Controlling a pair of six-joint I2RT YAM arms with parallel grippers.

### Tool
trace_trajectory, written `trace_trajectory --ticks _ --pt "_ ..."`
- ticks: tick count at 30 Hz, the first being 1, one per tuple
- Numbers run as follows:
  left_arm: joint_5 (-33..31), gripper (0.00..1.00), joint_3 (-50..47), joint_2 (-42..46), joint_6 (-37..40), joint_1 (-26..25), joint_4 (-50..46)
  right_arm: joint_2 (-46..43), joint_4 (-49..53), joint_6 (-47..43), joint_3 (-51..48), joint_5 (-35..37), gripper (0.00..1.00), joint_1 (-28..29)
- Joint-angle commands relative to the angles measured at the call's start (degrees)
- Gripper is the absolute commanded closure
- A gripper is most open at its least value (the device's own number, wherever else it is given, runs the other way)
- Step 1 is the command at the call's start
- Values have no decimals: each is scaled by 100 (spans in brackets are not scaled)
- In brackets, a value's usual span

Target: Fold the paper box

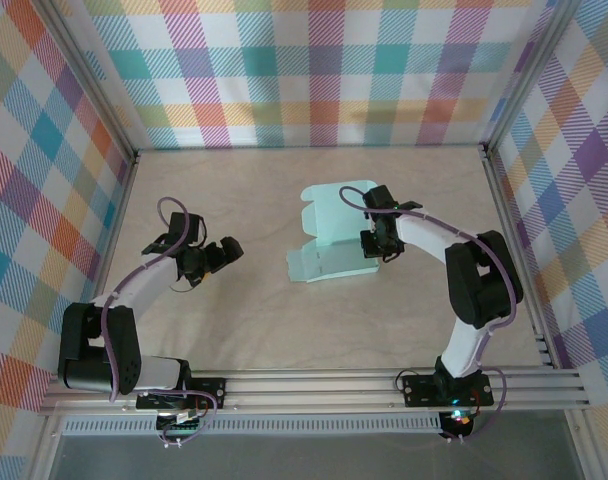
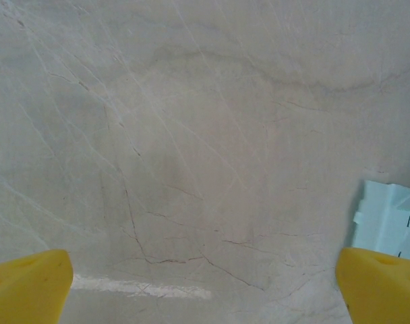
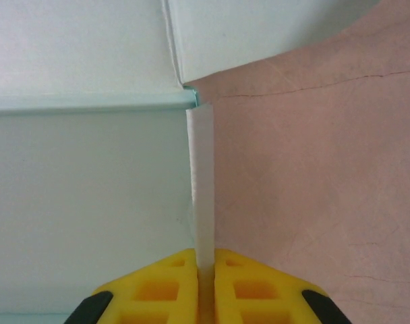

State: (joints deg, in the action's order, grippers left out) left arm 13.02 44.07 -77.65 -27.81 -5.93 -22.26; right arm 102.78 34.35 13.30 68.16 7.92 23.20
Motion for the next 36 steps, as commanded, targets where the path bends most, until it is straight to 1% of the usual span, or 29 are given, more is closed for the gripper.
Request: trace_trajectory --ticks 1,3,8,12,15,21,26,28,29,30,32,34,36 --pt "104 0 150 -96 52 -46 96 195 179 84 118 64 89 0" --pt "142 0 156 -125 49 -49 110 255 212 85 147 159 87 14" --pt "149 0 172 -155 91 -49 108 301 248 78 175 253 87 38" --pt "169 0 180 -189 79 -58 134 304 309 27 215 380 94 44" --pt "191 0 116 -211 -76 -90 252 247 233 56 170 438 95 50" --pt "166 0 -181 -376 -657 -333 1023 -30 -84 252 83 -294 94 -39" --pt "136 0 -183 -472 -756 -469 1278 -402 -219 364 -14 -755 94 -212" --pt "304 0 -63 -433 -491 -670 1488 -551 -309 471 -103 -908 94 -317" --pt "314 0 17 -374 -263 -878 1610 -602 -340 554 -141 -1017 94 -377" --pt "170 0 105 -292 -86 -1097 1683 -639 -373 613 -175 -1142 94 -449" --pt "-188 0 248 -173 -18 -1460 1806 -662 -394 735 -196 -1324 94 -562" --pt "-471 0 352 -114 -278 -1733 1958 -679 -433 824 -222 -1333 94 -643" --pt "-993 0 438 -62 -958 -2012 1959 -689 -491 972 -246 -1294 94 -722"
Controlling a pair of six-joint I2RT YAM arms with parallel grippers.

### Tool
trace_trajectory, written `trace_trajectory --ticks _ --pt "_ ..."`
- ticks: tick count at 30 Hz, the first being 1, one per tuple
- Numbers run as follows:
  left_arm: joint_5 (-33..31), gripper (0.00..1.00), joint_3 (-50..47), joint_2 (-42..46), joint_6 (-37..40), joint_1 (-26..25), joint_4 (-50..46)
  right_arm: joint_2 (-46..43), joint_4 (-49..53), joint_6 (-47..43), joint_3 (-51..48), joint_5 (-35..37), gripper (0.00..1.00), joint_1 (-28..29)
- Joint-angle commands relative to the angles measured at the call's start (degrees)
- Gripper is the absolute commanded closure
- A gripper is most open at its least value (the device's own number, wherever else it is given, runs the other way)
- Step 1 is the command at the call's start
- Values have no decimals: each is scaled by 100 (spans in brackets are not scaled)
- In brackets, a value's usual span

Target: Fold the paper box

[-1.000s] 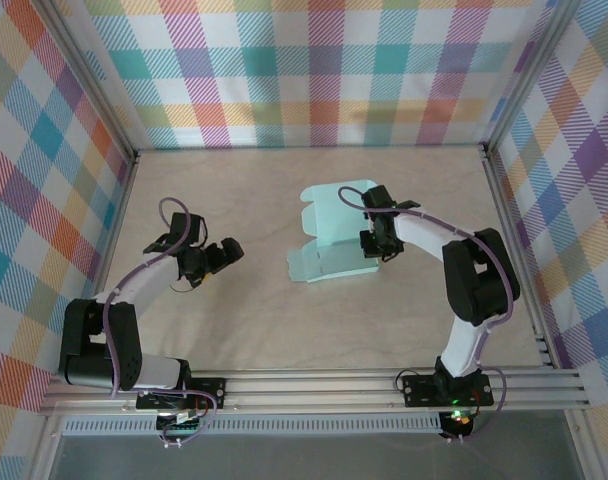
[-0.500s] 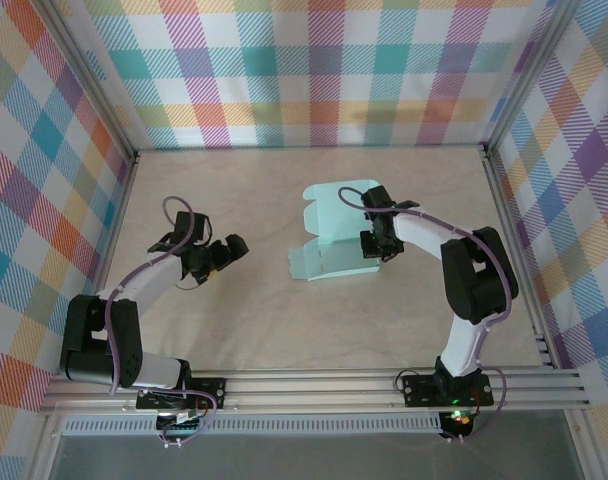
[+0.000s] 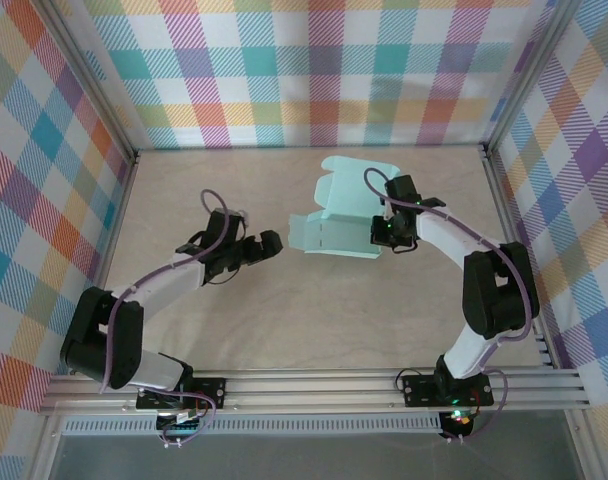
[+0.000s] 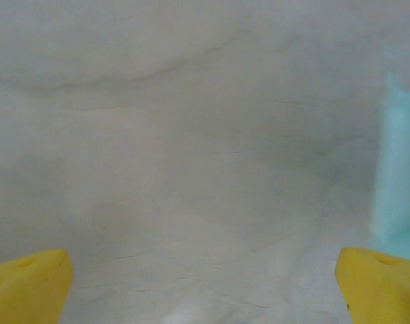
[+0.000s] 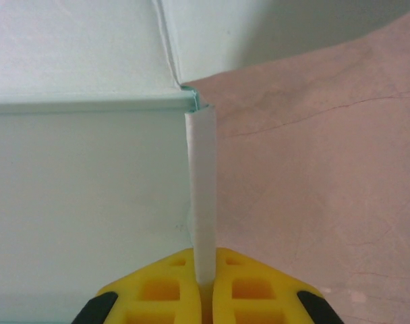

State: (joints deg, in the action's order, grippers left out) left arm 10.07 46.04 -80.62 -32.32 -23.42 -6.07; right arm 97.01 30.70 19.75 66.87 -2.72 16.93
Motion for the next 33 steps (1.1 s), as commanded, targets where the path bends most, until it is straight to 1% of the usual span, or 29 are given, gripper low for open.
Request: trace_trajectory --ticks 1,4,7,9,10,11,12,15,17,20,22,27,33 --pt "-913 0 255 248 -865 -430 361 -115 -152 402 -142 -222 94 -114" --pt "-1286 0 457 124 -1879 -957 400 -96 -219 559 -166 -143 94 -146" --pt "-1547 6 1171 -352 -2849 -1395 -325 -55 -224 592 -166 -132 94 -146" --pt "-2037 21 1829 -712 -3731 -1684 -1504 -47 -246 597 -178 -139 94 -146" --pt "-2028 22 2079 -863 -3909 -1752 -1790 -27 -256 599 -179 -148 94 -146" --pt "-1876 22 2255 -1004 -4009 -1803 -1853 -4 -254 595 -170 -157 94 -146" --pt "-1756 22 2351 -1134 -4203 -1857 -1837 21 -240 597 -158 -165 94 -148" --pt "-1344 29 2382 -1408 -4600 -1927 -1438 46 -269 607 -157 -174 94 -146" --pt "-1113 34 2511 -1628 -4690 -1925 -1369 41 -284 609 -157 -188 94 -146" --pt "-913 36 2796 -1941 -4648 -1938 -1330 19 -299 558 -182 -220 94 -146" --pt "-925 38 3003 -2096 -4547 -1935 -1400 28 -309 524 -207 -233 94 -155" --pt "-949 50 3447 -2299 -4227 -1937 -1656 102 -330 477 -236 -320 93 -154" --pt "-890 57 3863 -2562 -3753 -1939 -2072 151 -385 435 -262 -456 93 -150"
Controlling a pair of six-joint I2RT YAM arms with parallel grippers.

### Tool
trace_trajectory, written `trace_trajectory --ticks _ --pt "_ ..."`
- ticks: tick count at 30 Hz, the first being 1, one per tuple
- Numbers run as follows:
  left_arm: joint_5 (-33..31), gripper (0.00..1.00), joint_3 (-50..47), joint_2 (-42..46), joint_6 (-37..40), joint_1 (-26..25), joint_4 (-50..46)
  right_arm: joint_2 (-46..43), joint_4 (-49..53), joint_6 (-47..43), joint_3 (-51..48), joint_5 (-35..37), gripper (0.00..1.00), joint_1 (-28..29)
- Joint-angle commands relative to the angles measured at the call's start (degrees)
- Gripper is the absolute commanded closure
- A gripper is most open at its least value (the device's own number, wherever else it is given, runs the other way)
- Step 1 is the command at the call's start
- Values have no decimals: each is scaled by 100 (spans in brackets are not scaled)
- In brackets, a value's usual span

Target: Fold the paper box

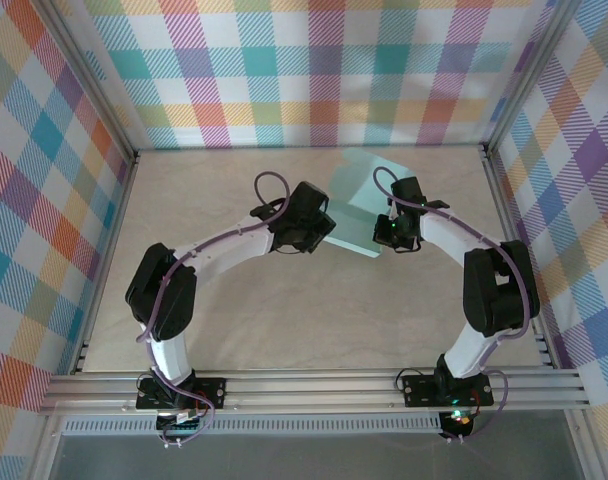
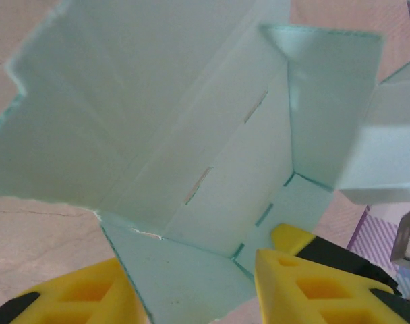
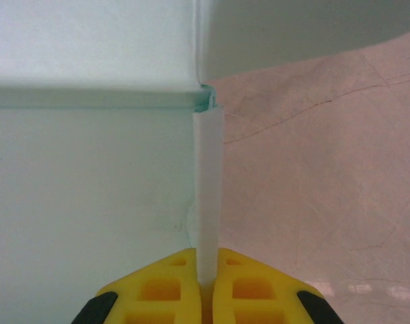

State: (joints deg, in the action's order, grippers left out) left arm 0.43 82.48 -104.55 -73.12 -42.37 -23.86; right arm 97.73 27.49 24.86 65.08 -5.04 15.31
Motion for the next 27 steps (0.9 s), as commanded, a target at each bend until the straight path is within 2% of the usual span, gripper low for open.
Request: trace_trajectory --ticks 1,7,13,15,27 --pt "110 58 259 -222 374 -40 -299 67 -59 -94 -91 -247 93 8" --pt "198 59 757 -523 920 -86 -840 111 61 -245 -74 -130 93 7" --pt "124 48 107 -146 826 -83 -863 114 157 -198 -18 110 94 -19" --pt "141 47 -42 -13 826 -86 -823 134 153 -175 -4 93 94 -20" --pt "161 55 232 -9 1054 -91 -893 183 161 -192 -13 30 94 -19"
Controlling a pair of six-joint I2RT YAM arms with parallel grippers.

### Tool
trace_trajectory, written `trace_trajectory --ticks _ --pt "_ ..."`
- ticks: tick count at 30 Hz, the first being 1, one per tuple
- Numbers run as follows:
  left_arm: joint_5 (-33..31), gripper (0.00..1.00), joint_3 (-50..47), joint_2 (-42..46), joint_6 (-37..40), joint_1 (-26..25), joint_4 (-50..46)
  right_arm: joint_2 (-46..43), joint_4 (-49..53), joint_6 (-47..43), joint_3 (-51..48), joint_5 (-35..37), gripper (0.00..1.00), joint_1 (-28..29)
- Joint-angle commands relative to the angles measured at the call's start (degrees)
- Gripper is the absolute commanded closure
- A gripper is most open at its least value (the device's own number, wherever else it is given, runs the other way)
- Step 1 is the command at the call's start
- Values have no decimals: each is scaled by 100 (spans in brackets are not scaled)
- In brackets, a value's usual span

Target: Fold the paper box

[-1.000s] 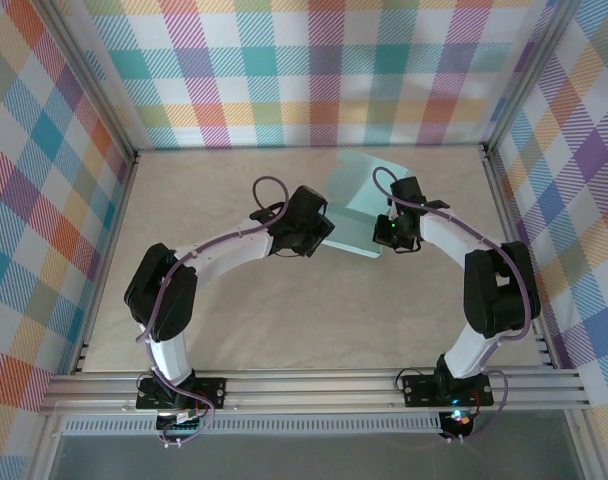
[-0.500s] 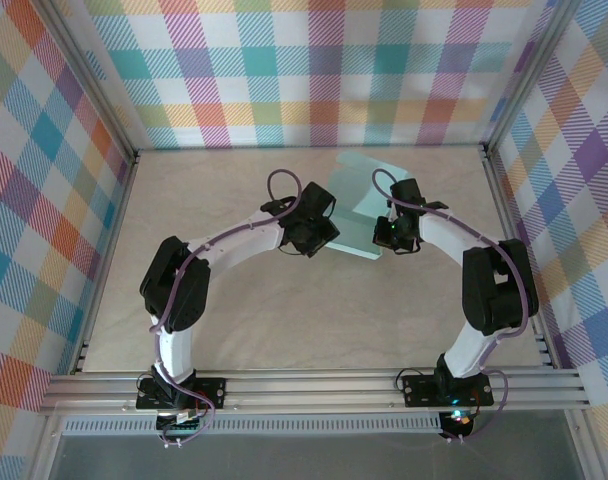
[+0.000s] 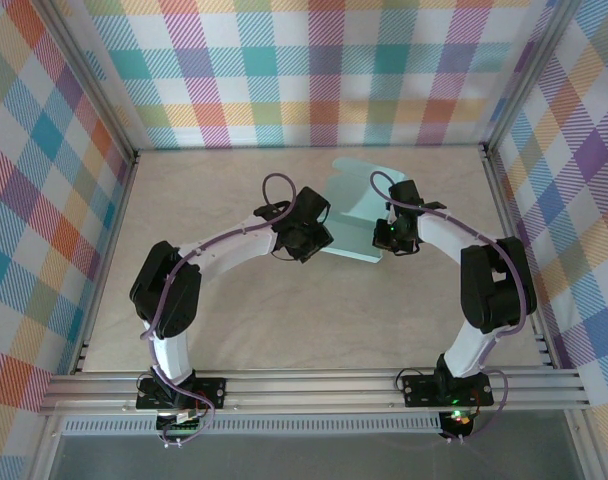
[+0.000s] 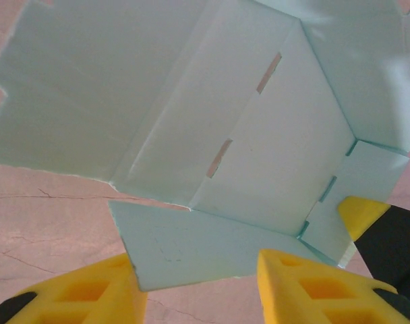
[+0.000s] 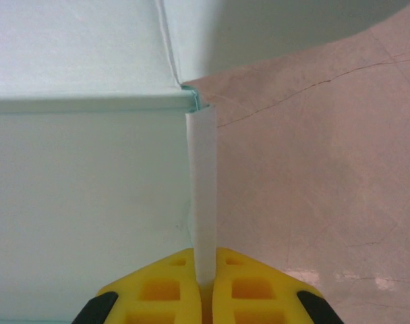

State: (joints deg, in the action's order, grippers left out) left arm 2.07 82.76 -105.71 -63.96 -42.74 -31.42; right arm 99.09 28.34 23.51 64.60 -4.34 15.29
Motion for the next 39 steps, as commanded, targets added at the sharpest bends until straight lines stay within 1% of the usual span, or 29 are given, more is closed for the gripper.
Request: trace_trajectory --ticks 1,7,11,15,19,23,25,27,30,32,34,36,39 --pt "4 55 234 68 154 -58 -152 46 70 -49 35 -57 94 -18" --pt "-47 57 522 -247 442 -57 -146 10 66 -124 18 -244 94 -17" --pt "112 57 720 -507 575 -65 -119 -12 61 -158 -24 -330 93 -18" --pt "171 57 701 -565 708 -64 -33 -15 57 -213 -61 -409 93 -17" --pt "376 57 732 -573 1089 -64 70 -22 42 -293 -62 -504 93 -17" --pt "700 57 733 -590 1639 -61 119 -15 88 -448 -19 -603 93 -16" --pt "960 57 944 -687 2146 -62 -226 -3 165 -556 14 -612 93 -17" --pt "958 57 1153 -775 2626 -68 -684 9 201 -623 27 -663 93 -18" --pt "951 57 1163 -758 3239 -74 -953 22 229 -699 40 -759 93 -17" --pt "1096 58 1190 -751 3609 -75 -1075 40 267 -733 59 -796 93 -17" --pt "1246 56 1156 -713 3922 -76 -1094 47 284 -763 68 -805 93 -19" --pt "1264 54 1023 -619 4203 -68 -1011 61 317 -777 86 -814 93 -16" --pt "1183 47 775 -427 4535 -63 -744 71 344 -788 114 -840 94 -19"
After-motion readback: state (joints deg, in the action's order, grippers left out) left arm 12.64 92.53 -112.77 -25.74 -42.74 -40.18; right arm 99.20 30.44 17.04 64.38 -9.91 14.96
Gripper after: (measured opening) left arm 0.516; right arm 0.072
